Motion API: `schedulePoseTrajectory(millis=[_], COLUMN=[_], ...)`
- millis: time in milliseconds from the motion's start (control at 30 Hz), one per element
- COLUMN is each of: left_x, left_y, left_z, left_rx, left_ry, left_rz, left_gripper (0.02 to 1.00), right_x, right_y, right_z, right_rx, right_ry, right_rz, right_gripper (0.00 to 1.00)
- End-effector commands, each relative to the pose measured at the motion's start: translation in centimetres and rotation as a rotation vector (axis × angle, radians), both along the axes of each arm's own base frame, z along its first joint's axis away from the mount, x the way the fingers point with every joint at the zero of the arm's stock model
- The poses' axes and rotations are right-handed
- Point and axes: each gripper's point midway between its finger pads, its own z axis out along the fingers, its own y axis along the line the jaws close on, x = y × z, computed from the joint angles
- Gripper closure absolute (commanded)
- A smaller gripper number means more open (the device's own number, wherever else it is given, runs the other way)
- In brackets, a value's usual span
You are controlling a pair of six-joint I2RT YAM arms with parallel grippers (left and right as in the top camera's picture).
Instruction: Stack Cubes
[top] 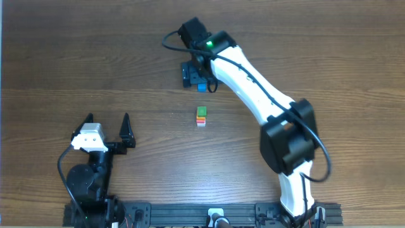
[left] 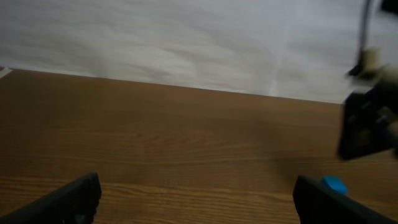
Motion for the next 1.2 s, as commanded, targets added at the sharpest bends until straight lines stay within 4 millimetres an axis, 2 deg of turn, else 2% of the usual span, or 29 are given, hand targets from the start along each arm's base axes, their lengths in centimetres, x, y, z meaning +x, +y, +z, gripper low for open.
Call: schedulePoseTrajectory(millis=[33, 67, 167, 300, 533, 833, 933, 1000, 1067, 1200], left_x=[0.0, 0.0, 0.0, 0.0, 0.0, 0.0, 0.0, 0.0, 0.0, 0.0], left_y=[0.0, 0.0, 0.0, 0.0, 0.0, 0.0, 0.0, 0.0, 0.0, 0.0], left_z=[-0.3, -0.3, -0.3, -0.3, -0.3, -0.3, -0.3, -0.3, -0.3, -0.3], left_rx=[0.018, 0.018, 0.018, 0.018, 0.018, 0.018, 0.018, 0.018, 0.018, 0.018], left_ry=[-0.001, -0.001, -0.001, -0.001, -0.001, -0.001, -0.001, -0.001, -0.001, -0.001], left_rz=[-0.002, -0.002, -0.002, -0.002, -0.002, -0.002, -0.002, -0.002, -0.002, -0.002], left_gripper=[0.018, 0.018, 0.018, 0.018, 0.018, 0.02, 0.02, 0.018, 0.018, 0.018], right_x=[0.7, 1.0, 1.3, 1.3, 1.6, 1.8, 1.9, 1.9, 1.9, 1.9], right_y=[1.3, 1.4, 1.5, 1.3, 1.0, 0.8, 0.8, 0.8, 0.9, 0.9], right_z=[-4.6, -5.5, -6.8, -7.6, -7.6, -7.6, -7.6, -7.6, -7.6, -7.6], right_rx=[0.02, 0.018, 0.013, 0.006, 0.006, -0.005, -0.003, -0.003, -0.001, -0.002], right_ry=[0.062, 0.064, 0.072, 0.084, 0.08, 0.069, 0.066, 0.066, 0.064, 0.065], right_rz=[0.037, 0.038, 0.036, 0.031, 0.03, 0.026, 0.026, 0.023, 0.023, 0.023], right_gripper=[0.007, 0.009, 0.007, 0.02, 0.15, 0.248, 0.329, 0.349, 0.419, 0.463])
